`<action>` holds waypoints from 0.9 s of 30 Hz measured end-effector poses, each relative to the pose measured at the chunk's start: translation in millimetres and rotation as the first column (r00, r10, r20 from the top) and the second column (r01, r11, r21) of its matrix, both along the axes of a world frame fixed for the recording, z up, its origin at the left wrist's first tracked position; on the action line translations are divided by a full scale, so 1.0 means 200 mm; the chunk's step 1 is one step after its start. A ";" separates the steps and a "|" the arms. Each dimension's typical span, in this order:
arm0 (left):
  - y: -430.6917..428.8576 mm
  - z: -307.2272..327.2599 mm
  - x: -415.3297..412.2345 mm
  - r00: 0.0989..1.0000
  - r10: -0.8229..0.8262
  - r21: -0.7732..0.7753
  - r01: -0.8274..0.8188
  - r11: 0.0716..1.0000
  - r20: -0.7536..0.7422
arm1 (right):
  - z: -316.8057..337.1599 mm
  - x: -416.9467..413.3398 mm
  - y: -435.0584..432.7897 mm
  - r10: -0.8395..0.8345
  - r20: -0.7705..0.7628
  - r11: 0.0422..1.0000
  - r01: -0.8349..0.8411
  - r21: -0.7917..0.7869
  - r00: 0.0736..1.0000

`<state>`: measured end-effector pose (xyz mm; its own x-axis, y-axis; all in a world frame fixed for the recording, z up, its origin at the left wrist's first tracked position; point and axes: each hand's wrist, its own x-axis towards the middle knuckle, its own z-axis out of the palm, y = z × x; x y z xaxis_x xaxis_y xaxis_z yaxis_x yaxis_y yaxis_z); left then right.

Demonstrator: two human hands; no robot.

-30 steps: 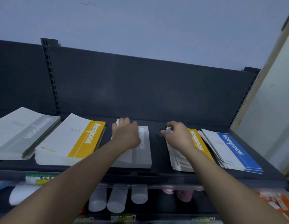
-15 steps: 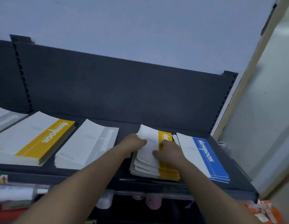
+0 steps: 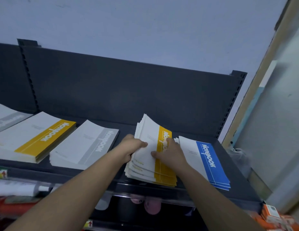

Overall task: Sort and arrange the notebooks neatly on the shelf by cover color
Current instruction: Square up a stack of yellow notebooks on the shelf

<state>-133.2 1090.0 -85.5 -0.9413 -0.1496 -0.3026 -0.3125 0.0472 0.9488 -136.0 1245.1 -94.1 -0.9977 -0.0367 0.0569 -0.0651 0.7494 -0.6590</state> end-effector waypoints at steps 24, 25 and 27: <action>-0.09 0.07 0.07 0.858 0.016 0.105 0.045 0.993 -0.514 | 0.23 0.07 -0.11 -0.116 -0.617 0.955 -0.083 -0.284 0.779; -0.09 0.08 0.07 0.857 0.012 0.109 0.052 0.993 -0.515 | 0.26 0.06 -0.11 -0.028 -0.724 0.995 -0.048 -0.084 0.689; -0.10 0.08 0.06 0.855 -0.002 0.118 0.073 0.990 -0.518 | 0.35 0.05 -0.13 0.244 -0.730 0.947 0.003 0.320 0.639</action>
<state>-120.5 1070.8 -70.4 -0.9712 -0.1046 0.2139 0.2230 -0.0841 0.9712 -126.3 1219.2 -24.3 -0.5936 -0.2901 0.7506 -0.5463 0.8302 -0.1112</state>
